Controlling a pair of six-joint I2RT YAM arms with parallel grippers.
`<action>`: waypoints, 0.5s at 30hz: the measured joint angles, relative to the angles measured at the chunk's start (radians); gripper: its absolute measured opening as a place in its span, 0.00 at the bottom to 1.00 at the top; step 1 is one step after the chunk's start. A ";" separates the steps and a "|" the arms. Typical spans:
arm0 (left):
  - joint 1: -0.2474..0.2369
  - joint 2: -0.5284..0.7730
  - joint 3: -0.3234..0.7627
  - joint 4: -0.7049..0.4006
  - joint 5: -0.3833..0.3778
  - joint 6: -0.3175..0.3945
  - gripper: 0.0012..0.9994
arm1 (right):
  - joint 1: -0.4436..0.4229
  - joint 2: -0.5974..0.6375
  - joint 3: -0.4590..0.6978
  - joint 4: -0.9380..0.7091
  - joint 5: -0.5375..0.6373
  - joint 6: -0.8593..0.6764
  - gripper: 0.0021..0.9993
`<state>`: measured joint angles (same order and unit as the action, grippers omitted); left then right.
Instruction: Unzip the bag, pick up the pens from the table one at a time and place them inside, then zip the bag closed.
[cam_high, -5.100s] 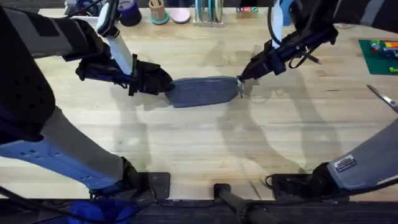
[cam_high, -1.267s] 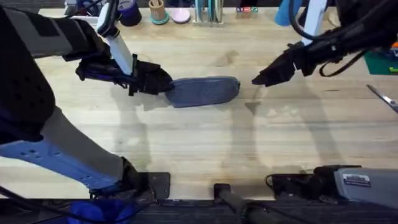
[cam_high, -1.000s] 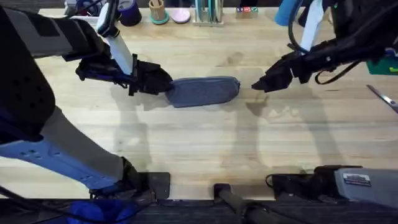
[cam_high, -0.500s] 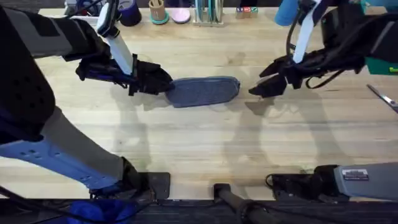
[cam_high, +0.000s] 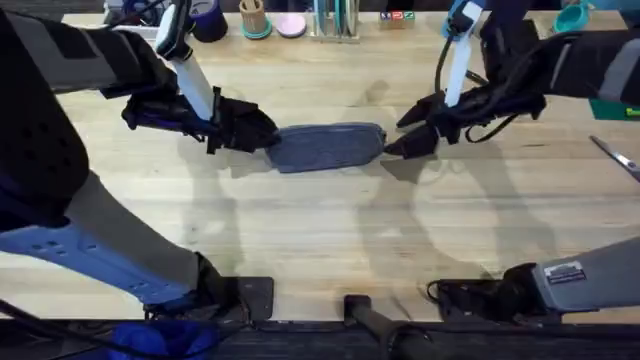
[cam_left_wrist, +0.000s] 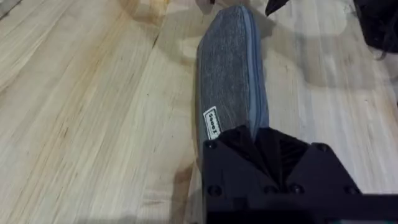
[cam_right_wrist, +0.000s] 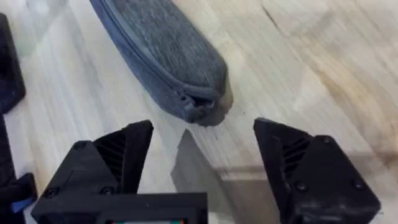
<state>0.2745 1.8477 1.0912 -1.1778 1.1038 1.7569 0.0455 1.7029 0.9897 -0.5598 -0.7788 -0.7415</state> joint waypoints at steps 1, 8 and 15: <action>0.000 0.000 0.000 0.000 0.000 0.000 0.04 | 0.004 0.001 0.000 0.008 0.000 0.000 0.98; 0.000 0.000 0.000 0.000 0.000 0.000 0.04 | 0.027 0.001 0.000 0.059 -0.004 0.009 0.94; 0.000 0.000 0.000 0.000 0.000 0.000 0.04 | 0.029 0.001 0.000 0.063 -0.007 0.017 0.84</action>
<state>0.2745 1.8477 1.0912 -1.1778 1.1038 1.7569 0.0746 1.7039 0.9897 -0.4965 -0.7856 -0.7250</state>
